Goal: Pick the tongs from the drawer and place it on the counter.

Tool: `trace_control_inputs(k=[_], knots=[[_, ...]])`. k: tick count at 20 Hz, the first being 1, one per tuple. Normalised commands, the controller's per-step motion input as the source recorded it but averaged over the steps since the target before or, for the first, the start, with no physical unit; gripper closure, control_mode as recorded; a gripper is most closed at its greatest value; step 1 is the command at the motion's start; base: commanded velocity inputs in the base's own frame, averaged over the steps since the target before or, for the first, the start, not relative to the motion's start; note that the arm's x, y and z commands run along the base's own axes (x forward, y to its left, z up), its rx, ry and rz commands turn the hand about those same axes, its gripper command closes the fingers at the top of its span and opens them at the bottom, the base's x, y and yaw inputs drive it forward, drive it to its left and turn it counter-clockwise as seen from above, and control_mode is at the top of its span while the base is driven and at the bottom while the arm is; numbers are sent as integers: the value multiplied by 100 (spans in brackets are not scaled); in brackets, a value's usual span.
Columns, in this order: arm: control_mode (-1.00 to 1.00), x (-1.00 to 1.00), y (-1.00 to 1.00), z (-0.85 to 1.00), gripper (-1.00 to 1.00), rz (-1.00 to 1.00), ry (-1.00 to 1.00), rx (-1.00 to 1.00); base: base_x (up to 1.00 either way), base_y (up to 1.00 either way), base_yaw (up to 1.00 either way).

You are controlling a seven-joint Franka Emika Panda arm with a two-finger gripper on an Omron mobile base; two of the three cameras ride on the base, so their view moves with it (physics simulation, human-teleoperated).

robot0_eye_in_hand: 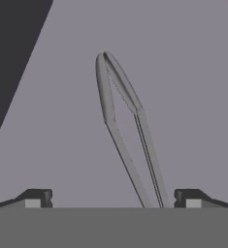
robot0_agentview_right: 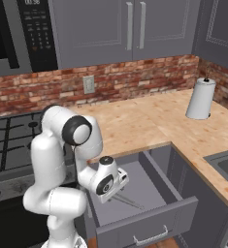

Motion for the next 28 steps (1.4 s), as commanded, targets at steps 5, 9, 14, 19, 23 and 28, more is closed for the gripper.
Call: trace_control_inputs(k=[5, 9, 14, 19, 23, 28], knots=[[-100, 0, -18, -19, -100, 0, 0, 0, 0, 0, 0], [-100, 0, -20, -23, -100, 0, -1, 0, 0, 0, 0], [-100, 0, -22, -23, -100, 0, -1, 0, 0, 0, 0], [-100, 0, -23, -20, -100, 0, -3, 0, 0, 0, 0], [-100, 0, -23, -18, -100, 0, -6, 0, 0, 0, 0], [-100, 0, -22, -19, -100, 0, -5, 0, 0, 0, 0]])
